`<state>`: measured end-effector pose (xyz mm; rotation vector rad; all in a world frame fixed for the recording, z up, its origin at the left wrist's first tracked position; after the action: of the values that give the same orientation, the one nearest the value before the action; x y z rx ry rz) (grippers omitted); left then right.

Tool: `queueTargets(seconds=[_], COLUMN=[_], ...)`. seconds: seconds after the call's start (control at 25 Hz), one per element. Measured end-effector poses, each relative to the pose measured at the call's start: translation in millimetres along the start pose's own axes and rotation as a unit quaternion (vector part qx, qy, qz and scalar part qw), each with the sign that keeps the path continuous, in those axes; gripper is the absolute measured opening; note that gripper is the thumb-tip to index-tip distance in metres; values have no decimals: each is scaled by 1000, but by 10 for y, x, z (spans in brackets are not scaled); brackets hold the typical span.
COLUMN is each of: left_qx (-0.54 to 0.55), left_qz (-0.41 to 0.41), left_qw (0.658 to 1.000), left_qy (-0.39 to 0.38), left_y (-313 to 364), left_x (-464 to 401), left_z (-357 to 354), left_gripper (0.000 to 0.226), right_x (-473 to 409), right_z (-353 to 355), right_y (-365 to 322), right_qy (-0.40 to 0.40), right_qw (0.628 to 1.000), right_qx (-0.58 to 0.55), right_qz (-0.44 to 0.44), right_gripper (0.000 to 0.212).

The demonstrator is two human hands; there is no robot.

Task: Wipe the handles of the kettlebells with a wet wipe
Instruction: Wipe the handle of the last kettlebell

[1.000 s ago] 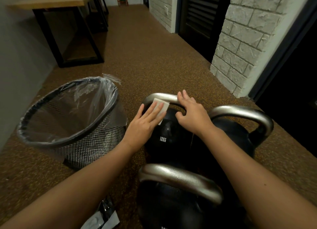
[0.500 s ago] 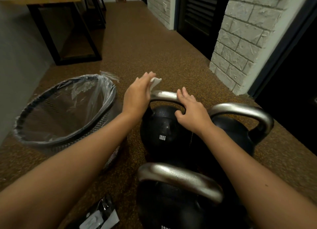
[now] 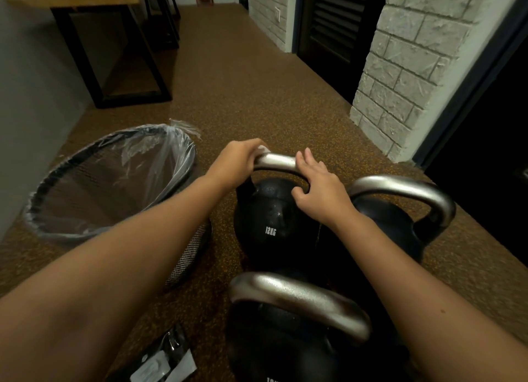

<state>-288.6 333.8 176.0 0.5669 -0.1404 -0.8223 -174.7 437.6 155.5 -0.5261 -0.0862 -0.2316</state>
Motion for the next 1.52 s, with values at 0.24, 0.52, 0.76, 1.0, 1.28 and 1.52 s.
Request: queueTargets(seconds=[0.24,0.52,0.76,1.0,1.28,1.52], left_qx=[10,-24,-40,73,158,143], left_qz=[-1,23,63,-6,25,40], left_qw=[995,987,983,997,972,973], left_qy=[-100,-157,-165,-32,169,174], left_y=[137,94,-56,20,-104,-232], left_x=[-232,-255,-215,129,469,523], left_z=[78,33,92,12,-96,-53], left_gripper=[26,26,24,24,29,28], right_x=[1,-6,0,-6,-9,-19], right_z=[2,-6,-13,-30,-40,-42], right_y=[8,14,10,29,30,34], right_qy=[0,0,4,10,12,20], right_qw=[1000,1000,1000,1000,1000,1000], right_qx=[1,0,2,-3,-2,3], right_qz=[0,1,2,-1,-8,-7], right_gripper=[70,71,70,71,71,72])
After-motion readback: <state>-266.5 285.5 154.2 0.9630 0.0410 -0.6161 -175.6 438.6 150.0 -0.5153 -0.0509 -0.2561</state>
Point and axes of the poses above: each hand's wrist, its own x-axis away from the middle knuckle, its own z-axis out of the back of the hand, y = z × x, the point moved 9 cm from there along -x, towards the middle knuckle, and after that the axes turned 11 degrees about -y, right-handed, at the moved point
